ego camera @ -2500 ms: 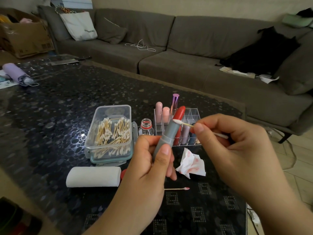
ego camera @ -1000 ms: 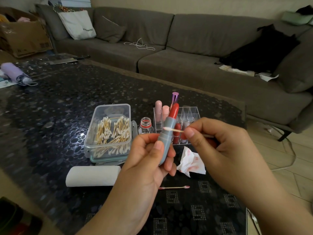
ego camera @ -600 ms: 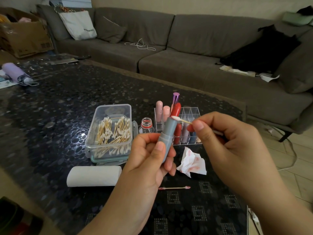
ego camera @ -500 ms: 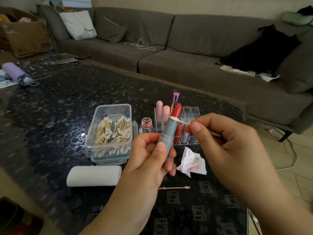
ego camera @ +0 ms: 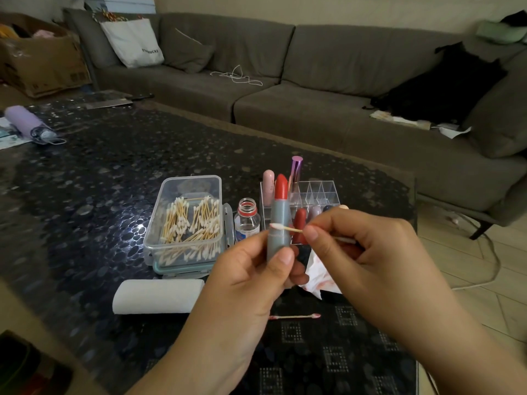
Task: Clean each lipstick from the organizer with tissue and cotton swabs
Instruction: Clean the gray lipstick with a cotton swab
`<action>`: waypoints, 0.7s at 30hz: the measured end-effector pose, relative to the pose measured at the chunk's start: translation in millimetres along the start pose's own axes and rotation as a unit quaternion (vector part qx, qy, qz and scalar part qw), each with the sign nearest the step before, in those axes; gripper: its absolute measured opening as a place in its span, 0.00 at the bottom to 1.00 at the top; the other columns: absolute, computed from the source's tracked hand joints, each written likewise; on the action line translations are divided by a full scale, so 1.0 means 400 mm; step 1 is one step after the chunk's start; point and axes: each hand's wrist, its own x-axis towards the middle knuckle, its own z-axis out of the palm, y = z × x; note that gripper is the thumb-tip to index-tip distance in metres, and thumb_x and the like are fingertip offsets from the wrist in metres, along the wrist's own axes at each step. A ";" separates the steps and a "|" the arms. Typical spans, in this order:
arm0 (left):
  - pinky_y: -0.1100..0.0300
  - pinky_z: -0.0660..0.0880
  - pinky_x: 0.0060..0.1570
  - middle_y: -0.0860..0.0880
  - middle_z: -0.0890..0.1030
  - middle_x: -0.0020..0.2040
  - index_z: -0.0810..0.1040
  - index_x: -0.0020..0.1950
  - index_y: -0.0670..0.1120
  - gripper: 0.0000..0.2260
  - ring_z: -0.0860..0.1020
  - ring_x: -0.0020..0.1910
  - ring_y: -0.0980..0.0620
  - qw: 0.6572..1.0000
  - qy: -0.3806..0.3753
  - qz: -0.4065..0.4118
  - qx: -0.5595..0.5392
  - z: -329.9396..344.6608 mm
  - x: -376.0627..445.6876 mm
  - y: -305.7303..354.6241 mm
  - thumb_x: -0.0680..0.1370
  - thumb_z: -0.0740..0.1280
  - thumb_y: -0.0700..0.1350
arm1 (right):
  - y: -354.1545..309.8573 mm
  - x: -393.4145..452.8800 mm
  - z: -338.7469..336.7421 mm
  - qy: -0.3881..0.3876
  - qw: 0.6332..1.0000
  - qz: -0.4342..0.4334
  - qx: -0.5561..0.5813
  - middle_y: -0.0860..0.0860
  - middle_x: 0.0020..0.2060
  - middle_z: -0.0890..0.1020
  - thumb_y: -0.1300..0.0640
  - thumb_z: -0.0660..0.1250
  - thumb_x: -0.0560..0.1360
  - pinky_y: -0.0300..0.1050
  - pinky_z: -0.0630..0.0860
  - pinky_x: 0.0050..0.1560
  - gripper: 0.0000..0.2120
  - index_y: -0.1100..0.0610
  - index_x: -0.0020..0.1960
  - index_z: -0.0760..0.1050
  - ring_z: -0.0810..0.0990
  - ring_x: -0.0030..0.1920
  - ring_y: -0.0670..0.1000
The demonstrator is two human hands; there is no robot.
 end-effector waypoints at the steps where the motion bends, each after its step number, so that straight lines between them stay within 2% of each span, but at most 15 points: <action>1: 0.62 0.77 0.43 0.49 0.80 0.36 0.84 0.49 0.47 0.08 0.79 0.37 0.55 1.000 0.002 -0.004 -0.005 -0.001 0.000 0.000 0.71 0.69 0.46 | 0.001 0.000 -0.001 -0.003 1.000 0.001 0.000 0.34 0.25 0.71 0.55 0.66 0.73 0.21 0.62 0.28 0.06 0.50 0.39 0.80 0.72 0.27 0.35; 3: 0.61 0.78 0.41 0.48 0.81 0.37 0.84 0.48 0.46 0.08 0.80 0.37 0.53 1.000 0.009 -0.012 -0.016 0.000 0.002 0.003 0.71 0.72 0.47 | 0.002 0.001 -0.003 -0.007 1.000 0.000 -0.001 0.34 0.26 0.71 0.55 0.66 0.73 0.21 0.62 0.28 0.06 0.50 0.39 0.80 0.72 0.27 0.34; 5: 0.59 0.78 0.38 0.46 0.81 0.38 0.82 0.51 0.45 0.14 0.80 0.36 0.51 1.000 0.008 -0.023 -0.018 0.001 0.001 0.003 0.67 0.69 0.47 | 0.004 0.001 -0.004 -0.011 1.000 0.002 -0.003 0.34 0.26 0.72 0.54 0.66 0.73 0.21 0.63 0.29 0.06 0.51 0.39 0.80 0.73 0.28 0.34; 8: 0.59 0.76 0.33 0.47 0.77 0.33 0.80 0.52 0.49 0.13 0.76 0.30 0.53 0.999 0.011 -0.028 -0.018 0.010 -0.002 0.008 0.70 0.68 0.50 | 0.008 -0.002 -0.005 -0.012 1.000 0.012 -0.005 0.43 0.28 0.77 0.53 0.65 0.74 0.23 0.64 0.29 0.07 0.50 0.39 0.80 0.74 0.28 0.37; 10: 0.59 0.72 0.33 0.50 0.72 0.31 0.82 0.46 0.54 0.08 0.70 0.28 0.55 0.999 0.026 -0.024 -0.016 0.013 -0.003 0.008 0.72 0.65 0.52 | 0.011 -0.003 -0.006 -0.009 1.000 0.021 -0.001 0.44 0.31 0.78 0.52 0.65 0.74 0.24 0.63 0.28 0.07 0.49 0.39 0.79 0.72 0.26 0.38; 12: 0.58 0.70 0.35 0.50 0.72 0.31 0.83 0.43 0.54 0.11 0.68 0.29 0.55 0.998 0.039 -0.032 -0.026 0.011 -0.005 0.005 0.70 0.62 0.54 | 0.011 -0.004 -0.006 -0.006 1.000 0.028 0.003 0.43 0.31 0.78 0.52 0.65 0.74 0.24 0.63 0.27 0.07 0.47 0.39 0.79 0.72 0.26 0.38; 15: 0.57 0.70 0.37 0.50 0.72 0.32 0.83 0.44 0.51 0.14 0.69 0.29 0.55 0.998 0.041 -0.036 -0.028 0.007 -0.010 0.005 0.70 0.61 0.55 | 0.010 -0.003 -0.006 -0.006 1.000 0.027 0.001 0.43 0.32 0.78 0.52 0.65 0.74 0.23 0.63 0.27 0.06 0.47 0.39 0.78 0.72 0.26 0.38; 21: 0.54 0.68 0.39 0.50 0.72 0.30 0.80 0.39 0.48 0.12 0.71 0.28 0.56 0.999 0.048 -0.025 0.005 0.000 -0.002 -0.001 0.69 0.62 0.54 | 0.014 -0.003 -0.003 -0.004 0.999 0.041 0.030 0.46 0.28 0.77 0.50 0.64 0.74 0.28 0.63 0.25 0.08 0.48 0.38 0.78 0.70 0.24 0.42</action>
